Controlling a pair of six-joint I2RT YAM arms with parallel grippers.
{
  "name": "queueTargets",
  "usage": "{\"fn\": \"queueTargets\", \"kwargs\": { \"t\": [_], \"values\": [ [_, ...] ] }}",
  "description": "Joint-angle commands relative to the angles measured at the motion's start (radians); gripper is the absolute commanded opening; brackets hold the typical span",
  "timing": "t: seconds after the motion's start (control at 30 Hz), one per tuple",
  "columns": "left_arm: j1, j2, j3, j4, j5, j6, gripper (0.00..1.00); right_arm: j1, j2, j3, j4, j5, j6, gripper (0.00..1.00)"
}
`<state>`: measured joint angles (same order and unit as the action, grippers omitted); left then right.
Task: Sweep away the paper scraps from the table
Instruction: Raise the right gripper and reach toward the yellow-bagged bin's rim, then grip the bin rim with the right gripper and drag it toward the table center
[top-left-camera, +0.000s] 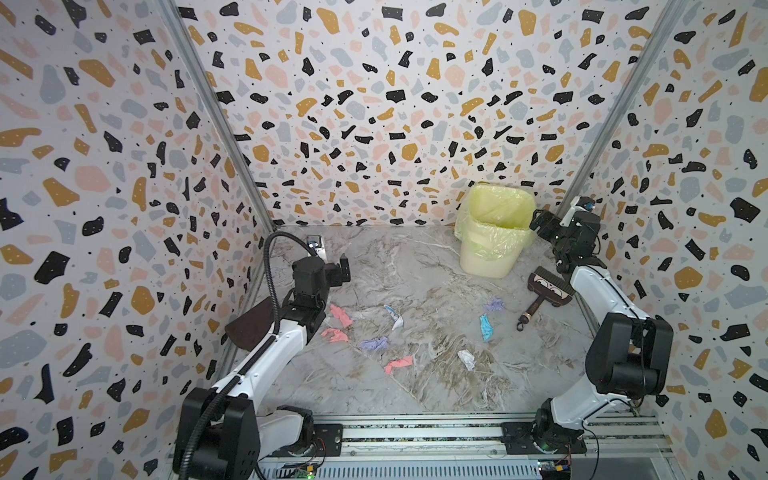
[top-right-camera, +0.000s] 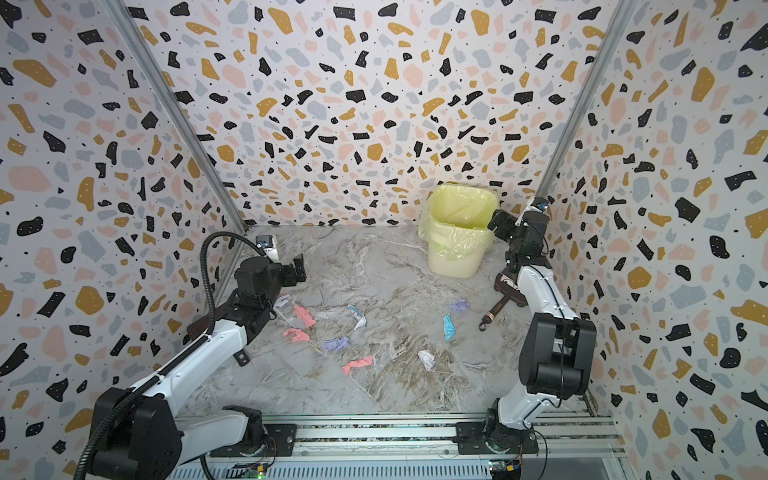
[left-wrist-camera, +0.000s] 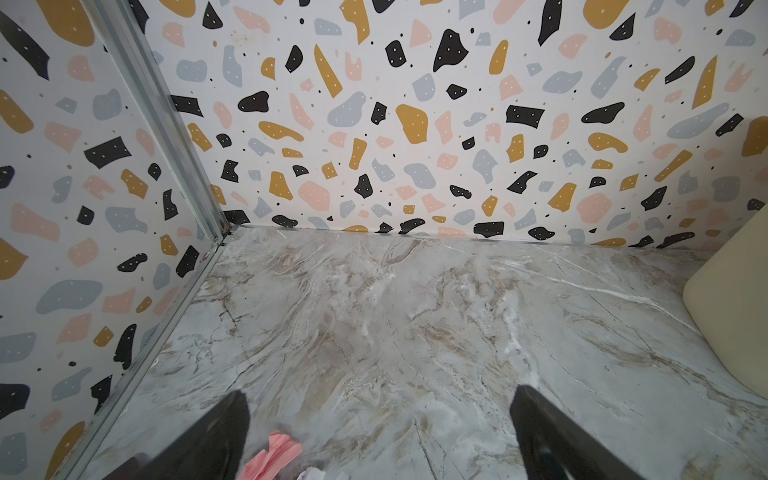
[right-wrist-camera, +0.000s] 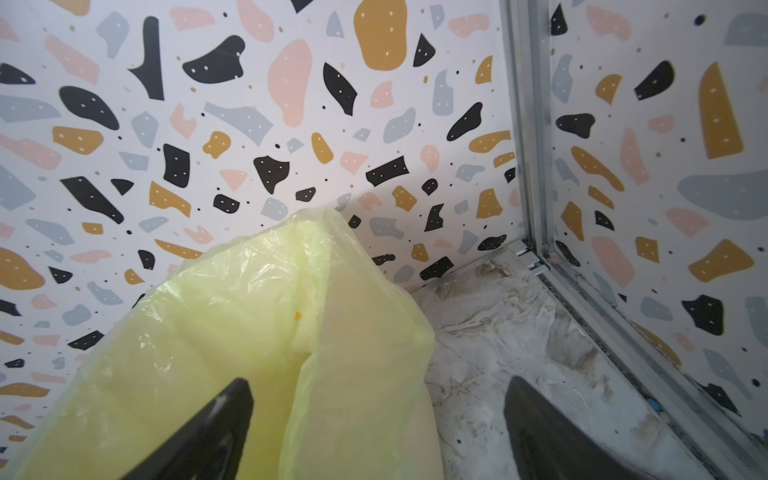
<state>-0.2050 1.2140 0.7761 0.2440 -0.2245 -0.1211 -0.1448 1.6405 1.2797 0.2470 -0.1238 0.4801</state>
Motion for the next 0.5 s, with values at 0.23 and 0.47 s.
{"fn": "queueTargets", "kwargs": {
  "t": [0.23, 0.47],
  "values": [
    [-0.005, 0.012, 0.041, -0.019, 0.024, -0.012, 1.0, -0.002, 0.05, 0.059, 0.044, -0.118, 0.023, 0.91],
    [-0.005, 0.007, 0.038, -0.031, 0.023, -0.011, 1.0, -0.003, 0.111, 0.139, -0.032, -0.192, -0.009, 0.83]
  ]
}}
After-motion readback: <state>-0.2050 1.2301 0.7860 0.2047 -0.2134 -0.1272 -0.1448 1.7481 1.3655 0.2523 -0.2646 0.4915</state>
